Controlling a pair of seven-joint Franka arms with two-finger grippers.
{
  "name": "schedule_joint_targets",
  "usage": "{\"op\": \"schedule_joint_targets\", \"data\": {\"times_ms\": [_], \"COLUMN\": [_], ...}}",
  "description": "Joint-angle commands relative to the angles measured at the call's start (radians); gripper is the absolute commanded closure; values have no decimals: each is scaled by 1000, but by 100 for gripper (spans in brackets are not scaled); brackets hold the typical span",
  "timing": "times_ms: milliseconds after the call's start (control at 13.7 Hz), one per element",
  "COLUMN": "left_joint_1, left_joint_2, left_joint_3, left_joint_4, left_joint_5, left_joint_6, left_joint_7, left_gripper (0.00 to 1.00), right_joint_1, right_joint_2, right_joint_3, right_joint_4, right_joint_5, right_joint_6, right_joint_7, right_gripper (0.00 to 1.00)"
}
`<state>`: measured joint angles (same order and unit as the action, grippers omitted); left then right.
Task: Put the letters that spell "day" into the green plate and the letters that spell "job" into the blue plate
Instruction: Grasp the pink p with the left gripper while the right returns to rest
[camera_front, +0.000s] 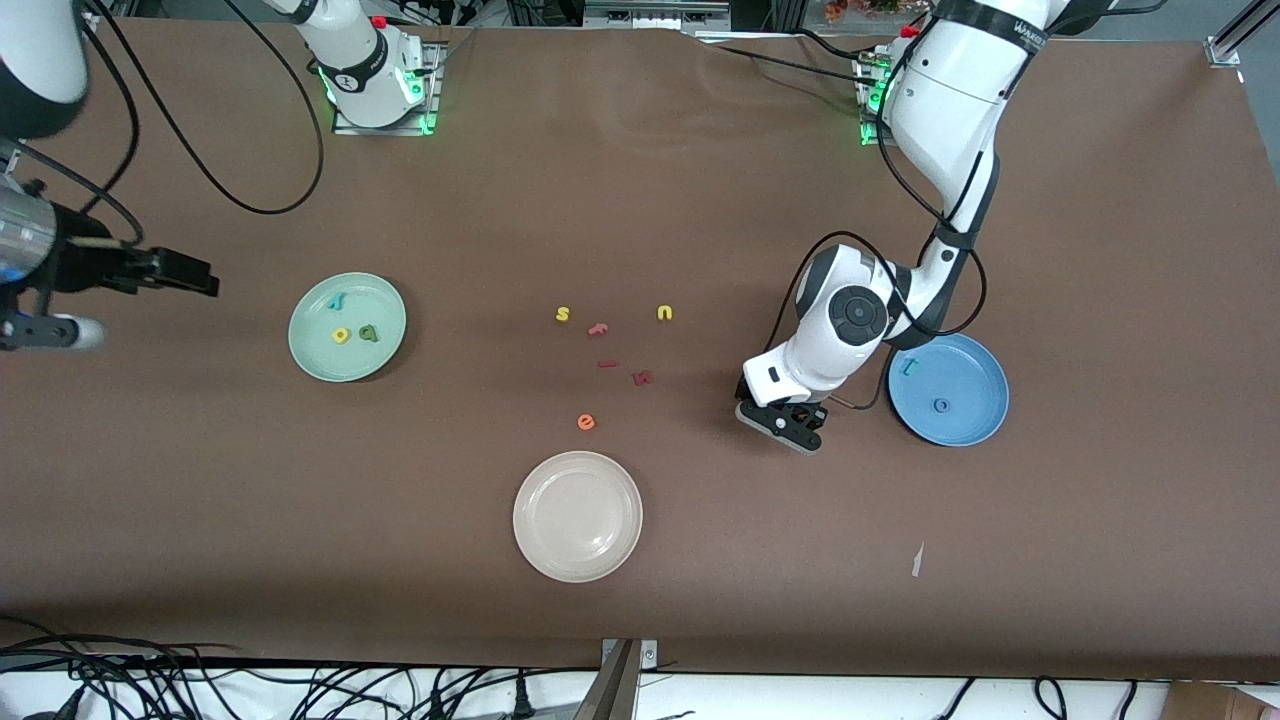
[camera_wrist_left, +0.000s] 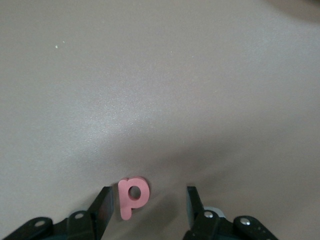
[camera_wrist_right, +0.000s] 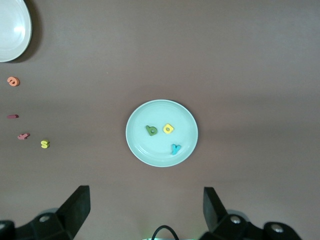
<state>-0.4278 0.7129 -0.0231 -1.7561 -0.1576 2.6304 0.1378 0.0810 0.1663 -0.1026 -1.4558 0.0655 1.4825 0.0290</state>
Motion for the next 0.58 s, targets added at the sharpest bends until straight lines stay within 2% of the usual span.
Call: {"op": "schedule_joint_targets", "data": {"times_ms": [0,219,292,512], "left_joint_1": [-6,-6,-6,-6], "left_joint_2": [28,30,30,30], "left_joint_3": [9,9,9,11], "left_joint_4": [17,17,17,17], "left_joint_5": [-22,-20,-20,-19], "left_joint_6": [28,28,28,28], "left_joint_7": [16,16,16,17], "left_gripper": [33,35,40,76], "right_joint_1": [-63,-58,-50,-38], "right_joint_2": [-159,-182,-188,-203], "right_joint_3": [78,76,76,75], "right_joint_4": [-204,-218,-218,-216], "right_joint_5": [-33,-59,-59,-47], "right_joint_6": [93,186,174,133], "right_joint_7": [17,17,17,25], "right_gripper": [0,0,0,0]}}
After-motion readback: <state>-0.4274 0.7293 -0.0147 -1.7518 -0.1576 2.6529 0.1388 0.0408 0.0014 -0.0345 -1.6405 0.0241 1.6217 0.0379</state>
